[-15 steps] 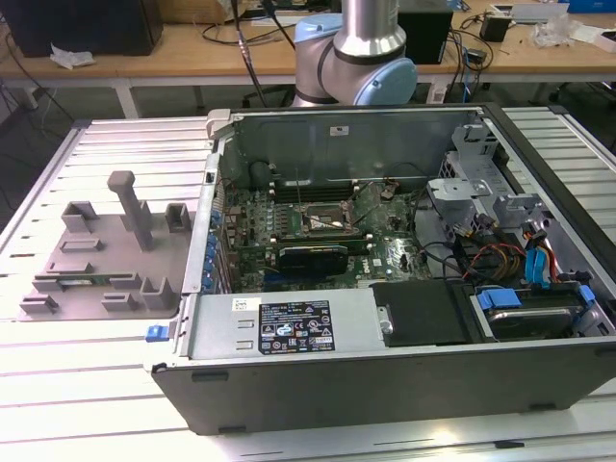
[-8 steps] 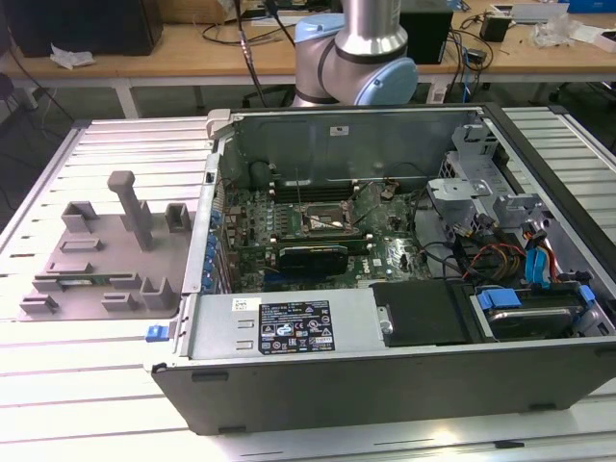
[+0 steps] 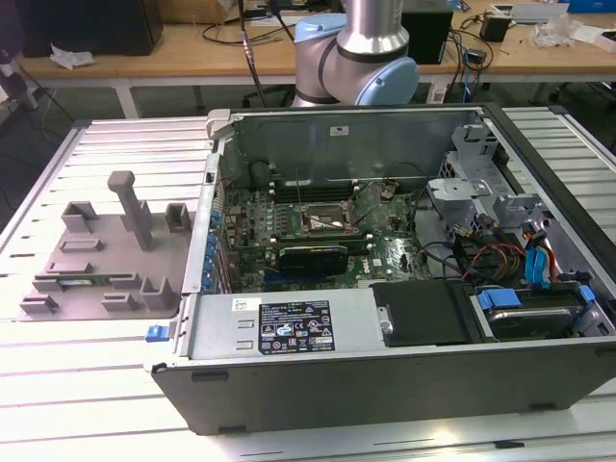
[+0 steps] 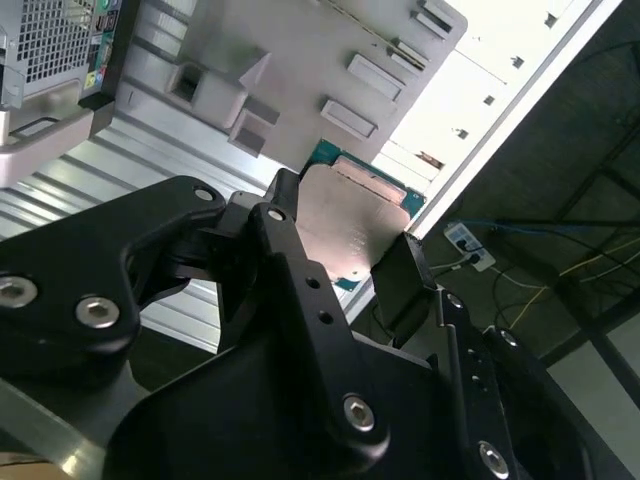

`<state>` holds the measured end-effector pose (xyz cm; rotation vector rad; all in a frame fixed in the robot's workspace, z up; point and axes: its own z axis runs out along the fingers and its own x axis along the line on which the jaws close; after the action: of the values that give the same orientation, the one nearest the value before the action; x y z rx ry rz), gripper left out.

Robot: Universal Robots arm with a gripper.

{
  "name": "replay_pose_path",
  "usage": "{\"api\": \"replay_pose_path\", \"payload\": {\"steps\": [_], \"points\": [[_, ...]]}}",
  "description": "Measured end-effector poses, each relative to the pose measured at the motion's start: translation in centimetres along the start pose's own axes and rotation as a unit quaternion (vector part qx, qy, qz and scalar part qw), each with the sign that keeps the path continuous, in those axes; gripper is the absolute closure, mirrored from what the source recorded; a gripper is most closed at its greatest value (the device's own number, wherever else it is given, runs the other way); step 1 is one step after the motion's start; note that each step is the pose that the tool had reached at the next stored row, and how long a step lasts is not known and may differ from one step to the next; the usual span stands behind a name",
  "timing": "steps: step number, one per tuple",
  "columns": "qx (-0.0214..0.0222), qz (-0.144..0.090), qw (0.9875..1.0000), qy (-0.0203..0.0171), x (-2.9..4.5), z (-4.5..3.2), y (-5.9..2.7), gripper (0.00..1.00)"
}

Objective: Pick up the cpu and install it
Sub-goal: 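Pick up the cpu and move it towards the insertion slot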

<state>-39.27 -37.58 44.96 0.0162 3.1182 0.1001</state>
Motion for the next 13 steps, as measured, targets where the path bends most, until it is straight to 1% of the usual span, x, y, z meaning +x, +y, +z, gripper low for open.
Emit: {"api": "replay_pose_path", "payload": {"steps": [2, 3, 13], "points": [[0.0, 0.0, 1.0, 0.0, -0.3, 0.01, 0.01, 0.46], [0.0, 0.0, 1.0, 0.0, -0.61, 0.01, 0.01, 0.46], [0.0, 0.0, 1.0, 0.0, -2.13, 0.05, 0.02, 0.46]]}}
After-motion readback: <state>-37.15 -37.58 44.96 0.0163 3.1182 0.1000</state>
